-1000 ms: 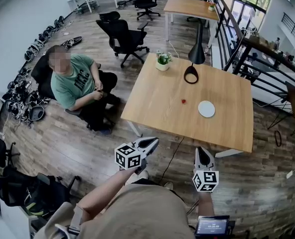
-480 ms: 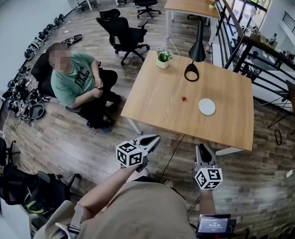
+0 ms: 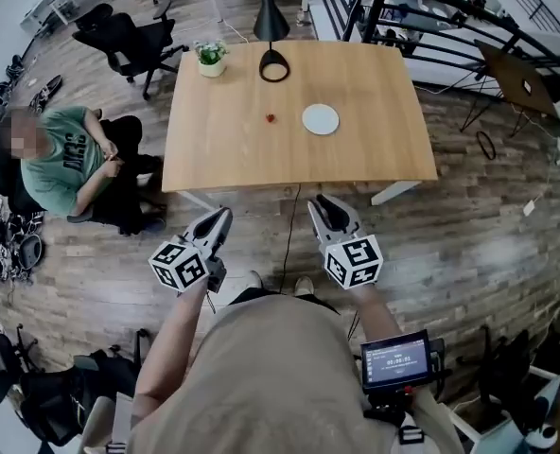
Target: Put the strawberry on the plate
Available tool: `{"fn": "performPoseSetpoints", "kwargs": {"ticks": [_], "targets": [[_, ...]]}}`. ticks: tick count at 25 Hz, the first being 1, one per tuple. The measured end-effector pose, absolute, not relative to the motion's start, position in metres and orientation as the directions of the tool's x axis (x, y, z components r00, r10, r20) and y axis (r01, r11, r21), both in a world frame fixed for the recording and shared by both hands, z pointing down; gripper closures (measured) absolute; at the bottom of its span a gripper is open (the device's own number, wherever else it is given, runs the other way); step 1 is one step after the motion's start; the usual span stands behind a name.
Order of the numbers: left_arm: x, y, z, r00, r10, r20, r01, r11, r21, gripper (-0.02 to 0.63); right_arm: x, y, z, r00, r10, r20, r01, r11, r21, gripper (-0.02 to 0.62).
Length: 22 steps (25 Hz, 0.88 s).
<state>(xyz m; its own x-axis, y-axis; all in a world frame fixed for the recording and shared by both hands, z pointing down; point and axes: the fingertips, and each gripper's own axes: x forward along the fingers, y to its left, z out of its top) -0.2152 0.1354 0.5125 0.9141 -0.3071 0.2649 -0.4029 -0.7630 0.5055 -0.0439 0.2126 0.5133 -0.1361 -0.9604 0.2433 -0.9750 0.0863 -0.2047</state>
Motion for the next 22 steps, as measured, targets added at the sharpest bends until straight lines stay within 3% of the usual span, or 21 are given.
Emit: {"fn": "performPoseSetpoints", "kwargs": {"ticks": [22], "targets": [[-0.163,0.182,0.523,0.913,-0.298,0.277,-0.403,-0.762,0.507,0.604,0.008,0.269,0.527,-0.108,-0.956,0.272,-0.979,0.054,-0.196,0.535]]}}
